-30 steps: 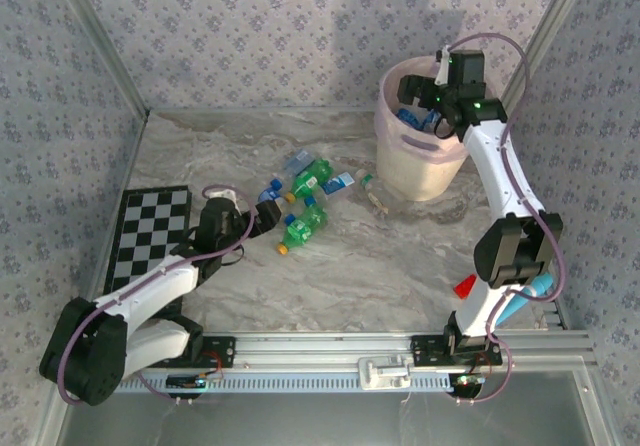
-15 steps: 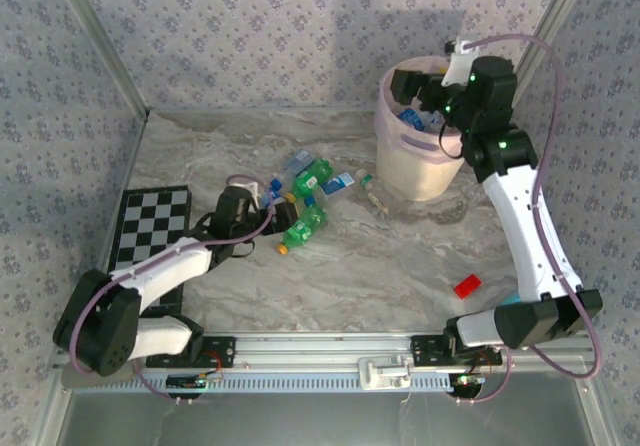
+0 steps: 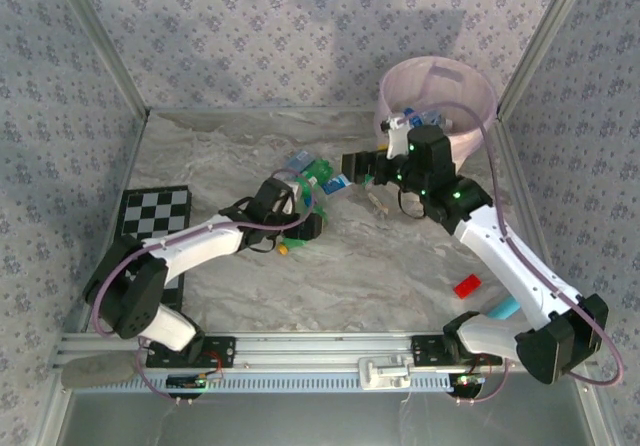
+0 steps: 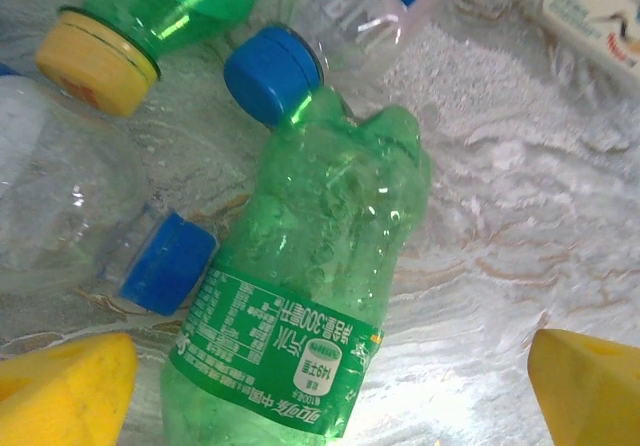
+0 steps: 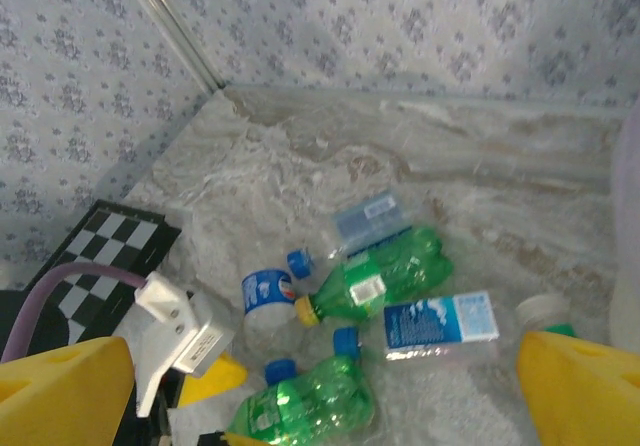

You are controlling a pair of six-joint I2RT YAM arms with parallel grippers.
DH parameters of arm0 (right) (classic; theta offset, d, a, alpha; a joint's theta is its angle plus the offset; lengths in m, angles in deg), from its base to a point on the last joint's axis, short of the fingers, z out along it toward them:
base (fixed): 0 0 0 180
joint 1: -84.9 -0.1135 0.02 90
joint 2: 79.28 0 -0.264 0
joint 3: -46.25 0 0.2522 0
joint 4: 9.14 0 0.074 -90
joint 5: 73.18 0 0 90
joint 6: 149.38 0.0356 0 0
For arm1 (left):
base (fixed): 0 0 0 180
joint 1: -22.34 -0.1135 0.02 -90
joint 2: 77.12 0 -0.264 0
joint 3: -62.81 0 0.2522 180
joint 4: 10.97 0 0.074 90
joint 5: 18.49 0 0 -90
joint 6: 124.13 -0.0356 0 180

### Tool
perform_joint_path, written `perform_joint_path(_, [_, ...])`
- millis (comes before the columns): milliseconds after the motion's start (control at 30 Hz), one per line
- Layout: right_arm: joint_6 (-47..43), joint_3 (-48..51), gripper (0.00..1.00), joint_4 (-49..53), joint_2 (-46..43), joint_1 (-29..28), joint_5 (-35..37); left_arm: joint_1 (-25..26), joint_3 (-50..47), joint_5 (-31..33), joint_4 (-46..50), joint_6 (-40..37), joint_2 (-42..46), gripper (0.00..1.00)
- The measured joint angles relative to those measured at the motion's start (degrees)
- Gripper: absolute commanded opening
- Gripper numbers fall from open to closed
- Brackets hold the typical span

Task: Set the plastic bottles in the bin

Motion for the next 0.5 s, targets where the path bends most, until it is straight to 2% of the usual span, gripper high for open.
perform_joint_path(133, [1.2,1.9,1.00,-0.3,0.9,-1.6,1.0,1.2,0.9,0.9,2.6,-1.5,-1.7,0.91])
perform_joint_path(500, [1.3,1.9,1.00,-0.4,2.5,-1.8,2.5,2.5,1.5,1.8,4.7,-2.6,-6.6,0.89])
